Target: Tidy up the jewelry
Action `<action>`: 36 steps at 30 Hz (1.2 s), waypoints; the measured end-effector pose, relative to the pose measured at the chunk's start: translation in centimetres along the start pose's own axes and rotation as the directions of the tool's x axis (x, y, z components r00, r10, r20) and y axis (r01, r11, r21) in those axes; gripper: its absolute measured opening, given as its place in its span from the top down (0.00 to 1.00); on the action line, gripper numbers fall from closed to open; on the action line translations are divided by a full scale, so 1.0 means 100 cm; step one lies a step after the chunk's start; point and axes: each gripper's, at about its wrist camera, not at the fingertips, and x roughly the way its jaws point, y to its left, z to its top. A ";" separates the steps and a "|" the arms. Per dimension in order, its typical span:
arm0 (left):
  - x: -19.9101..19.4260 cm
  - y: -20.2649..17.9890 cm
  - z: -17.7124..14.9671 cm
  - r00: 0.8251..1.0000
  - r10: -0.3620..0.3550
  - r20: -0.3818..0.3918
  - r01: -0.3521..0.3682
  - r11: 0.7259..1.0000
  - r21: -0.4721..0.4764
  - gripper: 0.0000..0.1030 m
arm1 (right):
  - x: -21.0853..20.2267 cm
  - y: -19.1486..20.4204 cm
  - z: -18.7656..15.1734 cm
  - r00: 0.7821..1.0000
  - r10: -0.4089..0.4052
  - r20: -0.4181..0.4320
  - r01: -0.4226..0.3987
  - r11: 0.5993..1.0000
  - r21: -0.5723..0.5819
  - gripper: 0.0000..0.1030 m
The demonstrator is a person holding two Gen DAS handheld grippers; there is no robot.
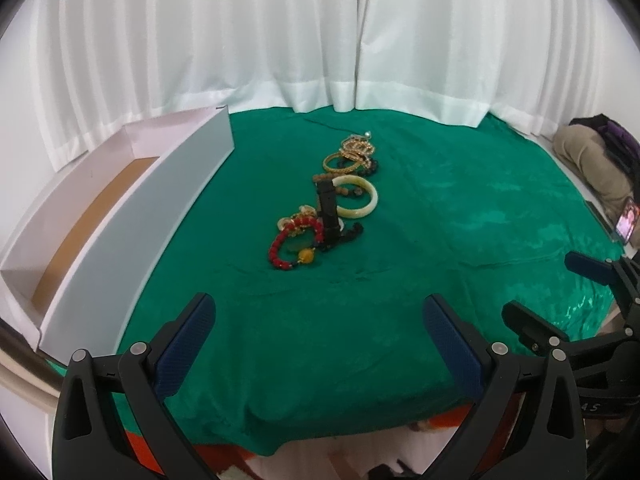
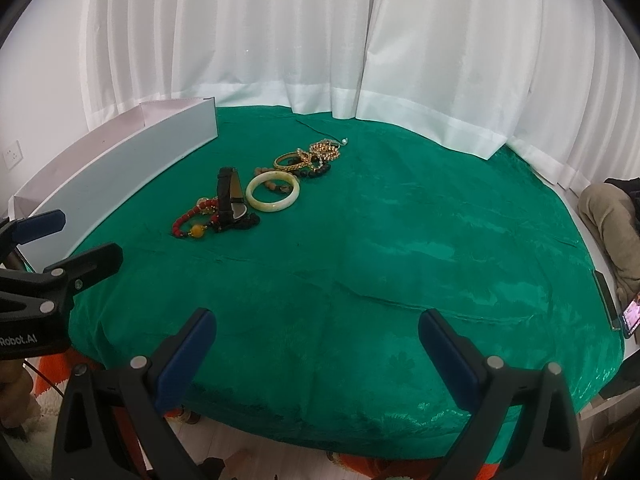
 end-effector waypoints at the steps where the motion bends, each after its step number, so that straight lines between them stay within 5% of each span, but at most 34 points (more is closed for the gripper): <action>1: 0.000 0.000 0.000 1.000 0.000 -0.001 0.000 1.000 -0.001 0.00 | 0.000 0.000 0.000 1.000 -0.001 0.000 0.001 1.000 -0.001 0.00; 36: 0.004 -0.001 -0.004 1.000 0.001 -0.021 -0.002 1.000 -0.007 0.00 | 0.002 0.003 -0.002 1.000 0.009 -0.008 -0.009 1.000 0.004 0.00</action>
